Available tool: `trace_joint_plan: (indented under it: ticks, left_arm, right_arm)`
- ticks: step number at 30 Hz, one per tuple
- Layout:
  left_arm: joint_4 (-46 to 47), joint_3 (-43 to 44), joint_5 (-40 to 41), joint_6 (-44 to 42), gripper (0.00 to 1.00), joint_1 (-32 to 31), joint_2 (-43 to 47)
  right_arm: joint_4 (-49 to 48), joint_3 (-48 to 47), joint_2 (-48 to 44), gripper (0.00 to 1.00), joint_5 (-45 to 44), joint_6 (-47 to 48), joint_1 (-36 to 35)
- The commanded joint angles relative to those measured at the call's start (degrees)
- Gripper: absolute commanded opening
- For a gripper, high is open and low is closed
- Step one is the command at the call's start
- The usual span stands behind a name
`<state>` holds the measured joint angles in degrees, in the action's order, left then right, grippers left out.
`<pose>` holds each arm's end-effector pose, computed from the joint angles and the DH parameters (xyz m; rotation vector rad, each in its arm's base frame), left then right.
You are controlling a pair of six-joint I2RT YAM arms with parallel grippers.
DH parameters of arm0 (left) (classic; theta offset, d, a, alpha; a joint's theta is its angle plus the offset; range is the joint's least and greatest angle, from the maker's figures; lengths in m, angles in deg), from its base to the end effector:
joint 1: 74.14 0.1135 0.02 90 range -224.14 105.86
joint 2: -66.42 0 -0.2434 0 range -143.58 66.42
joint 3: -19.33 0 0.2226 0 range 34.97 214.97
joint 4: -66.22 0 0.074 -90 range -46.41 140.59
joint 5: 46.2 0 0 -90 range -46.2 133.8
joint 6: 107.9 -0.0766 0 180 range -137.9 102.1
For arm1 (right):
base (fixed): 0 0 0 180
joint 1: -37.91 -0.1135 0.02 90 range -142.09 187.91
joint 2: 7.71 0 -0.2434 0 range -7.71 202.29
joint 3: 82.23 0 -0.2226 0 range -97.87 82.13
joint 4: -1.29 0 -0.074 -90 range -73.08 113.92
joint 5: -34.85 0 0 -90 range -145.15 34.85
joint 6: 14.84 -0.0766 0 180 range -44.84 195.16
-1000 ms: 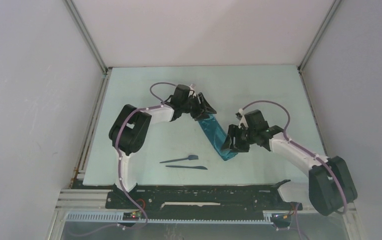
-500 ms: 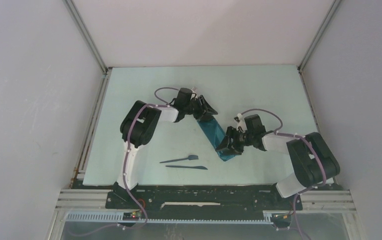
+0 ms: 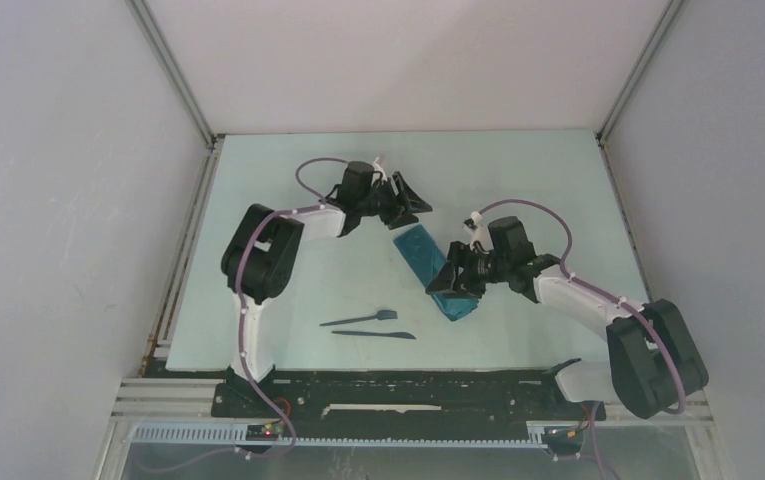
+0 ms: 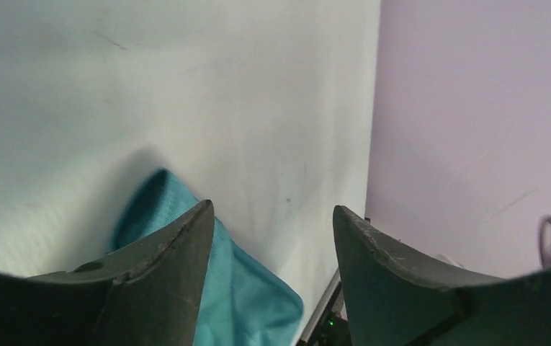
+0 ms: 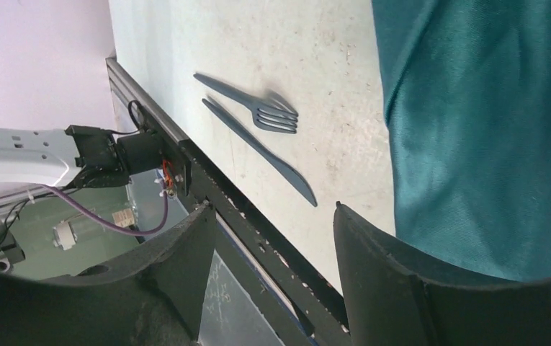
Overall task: Fold the napkin into a case and place the utensils inside
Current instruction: Smooth out the smaller rectangle-folded napkin at the center of the board, then move the smaller rectangle folded napkin to the center of the board.
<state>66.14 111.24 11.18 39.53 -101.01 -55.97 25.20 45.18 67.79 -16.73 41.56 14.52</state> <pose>0.3930 -0.2454 0.1357 -0.2400 2.3640 -1.4063 0.2159 0.1452 0.1648 -0.1213 2.5303 1.2422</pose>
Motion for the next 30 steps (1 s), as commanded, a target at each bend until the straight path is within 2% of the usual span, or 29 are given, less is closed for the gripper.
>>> trace_joint_plan:
  ticks: [1,5,10,12,18,21,22,23,26,27,30]
  left_arm:
    - [-1.5,-3.1,1.2,-3.4,0.67,-0.2,12.8]
    - [-10.3,-4.7,3.2,-10.0,0.69,-0.2,23.8]
    - [-17.4,-10.5,4.9,-15.2,0.71,-0.3,37.7]
    - [-19.2,-13.4,4.9,-16.3,0.71,-0.3,42.7]
    - [-24.5,-19.6,3.6,-19.0,0.72,-0.3,56.1]
    - [-28.3,-21.5,5.2,-21.1,0.74,-0.3,62.8]
    - [-29.5,-22.0,5.9,-21.9,0.75,-0.3,64.6]
    - [-30.6,-22.4,6.2,-22.5,0.75,-0.2,66.3]
    - [-32.7,-23.2,6.4,-23.2,0.75,-0.2,70.6]
    - [-32.9,-23.4,6.1,-22.9,0.75,-0.2,71.8]
    - [-34.2,-24.1,4.6,-22.5,0.76,-0.2,75.2]
  right_arm:
    - [-0.7,-0.4,2.3,0.68,-0.5,-1.8,-1.0]
    - [-2.9,3.3,4.1,0.68,-1.3,-1.6,-1.1]
    - [4.4,4.9,3.7,0.68,-12.3,3.6,1.3]
    - [5.9,4.9,2.6,0.68,-13.3,3.5,2.8]
    - [22.6,-3.2,-7.1,0.69,-25.3,-1.3,-3.9]
    - [28.5,-7.2,-10.1,0.70,-32.8,-9.4,-10.1]
    - [30.8,-8.0,-9.7,0.75,-36.1,-15.3,-12.1]
    - [30.8,-7.9,-9.3,0.75,-38.1,-22.4,-14.1]
    - [22.2,-5.8,-8.6,0.73,-45.3,-37.1,-23.8]
    - [19.5,-5.8,-8.1,0.74,-48.3,-39.1,-26.1]
    - [17.2,-7.1,-3.0,0.77,-52.0,-43.4,-26.2]
